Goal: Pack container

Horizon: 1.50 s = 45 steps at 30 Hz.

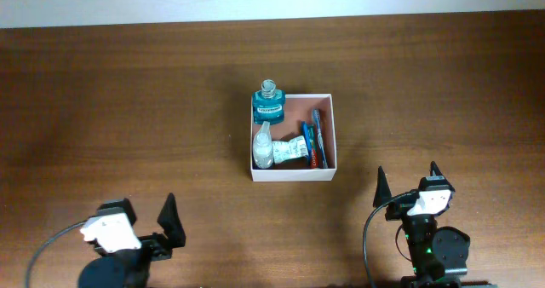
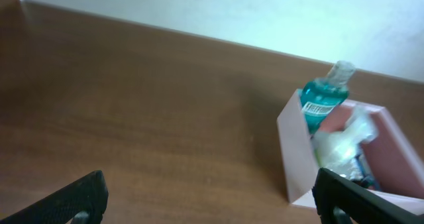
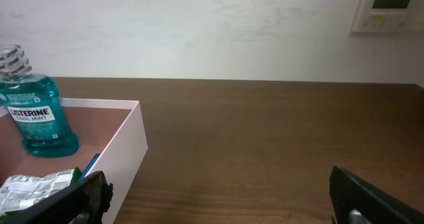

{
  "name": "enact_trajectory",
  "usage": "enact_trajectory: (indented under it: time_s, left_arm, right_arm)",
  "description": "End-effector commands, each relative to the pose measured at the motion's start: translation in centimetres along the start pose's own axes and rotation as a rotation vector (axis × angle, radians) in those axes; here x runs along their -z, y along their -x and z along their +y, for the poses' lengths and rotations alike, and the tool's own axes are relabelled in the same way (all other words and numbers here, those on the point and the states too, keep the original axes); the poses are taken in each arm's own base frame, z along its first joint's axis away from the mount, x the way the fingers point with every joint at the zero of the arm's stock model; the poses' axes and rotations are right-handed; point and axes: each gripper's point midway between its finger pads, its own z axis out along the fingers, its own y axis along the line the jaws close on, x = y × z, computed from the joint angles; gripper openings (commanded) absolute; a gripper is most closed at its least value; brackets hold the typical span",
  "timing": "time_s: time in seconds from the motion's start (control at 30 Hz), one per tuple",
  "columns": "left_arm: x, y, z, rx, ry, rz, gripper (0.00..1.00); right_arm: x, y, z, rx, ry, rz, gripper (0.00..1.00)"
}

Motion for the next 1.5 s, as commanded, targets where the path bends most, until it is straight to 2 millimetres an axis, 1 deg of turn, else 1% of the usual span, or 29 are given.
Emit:
enact_trajectory:
  time_s: [0.0,0.1,0.33,0.47,0.57,0.8,0.93,1.1,1.27,1.47]
  left_arm:
    - [-1.4,-1.8,0.4,0.011,0.000,-0.013,0.99]
    - [-2.9,-2.0,0.3,0.020,-0.018,-0.083,0.99]
    - [-4.8,-0.3,-0.1,0.045,-0.057,-0.287,0.99]
    - [-5.4,0.4,0.1,0.015,-0.056,-0.372,0.99]
    - [-5.6,0.5,0.2,-0.031,-0.050,-0.403,0.99]
    - [-6.3,-0.6,0.1,-0.184,-0.040,-0.380,0.99]
    - [-7.3,-2.4,0.3,-0.193,-0.039,-0.338,0.99]
    - [-8.1,-4.0,0.5,-0.203,-0.042,-0.291,0.99]
    - [-8.1,-4.3,0.1,-0.282,-0.060,-0.285,0.99]
    - [-8.1,-4.3,-0.2,-0.287,-0.074,-0.283,0.99]
  right_arm:
    - [0.0,-0.1,-0.3,0.006,-0.013,-0.002,0.98]
    - [0.0,-0.1,-0.3,0.006,-0.013,-0.002,0.98]
    - [0.0,-0.1,-0.3,0.006,-0.013,-0.001,0.98]
    - [0.0,-0.1,-0.3,0.006,-0.013,-0.002,0.98]
    - [0.0,-0.1,-0.3,0.006,-0.013,-0.002,0.98]
    - [0.0,-0.1,-0.3,0.006,-0.013,-0.002,0.98]
    - [0.0,-0.1,-0.3,0.006,-0.013,-0.001,0.98]
    - [0.0,-0.1,-0.3,0.006,-0.013,-0.002,0.98]
    - [0.0,-0.1,-0.3,0.006,-0.013,-0.001,0.98]
    - [0.0,-0.1,-0.3,0.006,-0.013,-0.001,0.98]
